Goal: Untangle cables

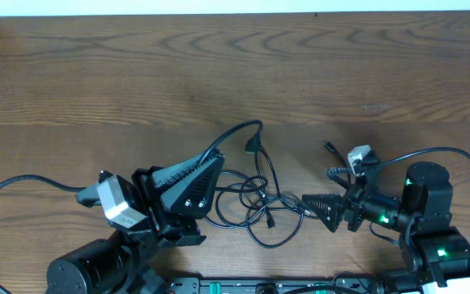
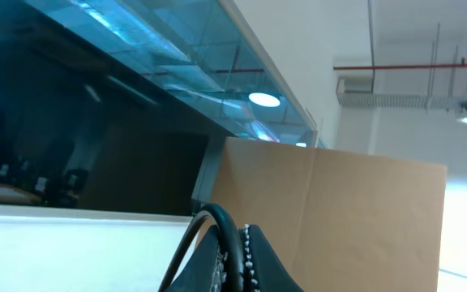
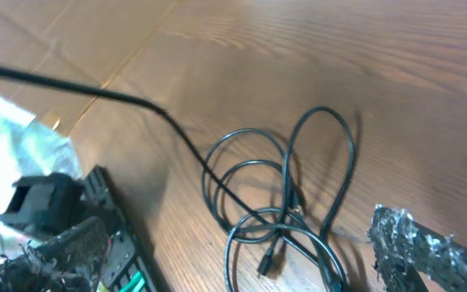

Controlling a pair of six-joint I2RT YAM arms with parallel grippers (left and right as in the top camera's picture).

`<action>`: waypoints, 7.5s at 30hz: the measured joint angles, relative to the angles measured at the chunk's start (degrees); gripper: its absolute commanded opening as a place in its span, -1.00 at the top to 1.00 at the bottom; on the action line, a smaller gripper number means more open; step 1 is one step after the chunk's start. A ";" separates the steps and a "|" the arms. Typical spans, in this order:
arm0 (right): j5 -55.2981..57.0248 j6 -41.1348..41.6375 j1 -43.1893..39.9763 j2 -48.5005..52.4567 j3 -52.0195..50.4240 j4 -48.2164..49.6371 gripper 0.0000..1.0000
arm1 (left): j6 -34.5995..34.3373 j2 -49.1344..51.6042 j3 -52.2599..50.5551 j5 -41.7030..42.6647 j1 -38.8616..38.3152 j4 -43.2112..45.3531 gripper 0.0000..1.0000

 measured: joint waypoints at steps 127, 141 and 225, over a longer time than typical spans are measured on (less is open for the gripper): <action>85.20 -22.51 -22.64 46.99 85.42 -10.84 0.98 | -18.49 7.06 1.57 -5.84 0.00 -72.52 -0.88; 62.58 15.63 -52.81 46.97 85.48 -29.66 0.98 | -18.49 7.06 1.57 -5.84 0.00 -72.52 -0.88; 2.12 -39.63 -17.49 46.14 24.15 -17.35 -0.99 | -18.49 7.06 1.57 -5.20 0.00 -72.52 -0.88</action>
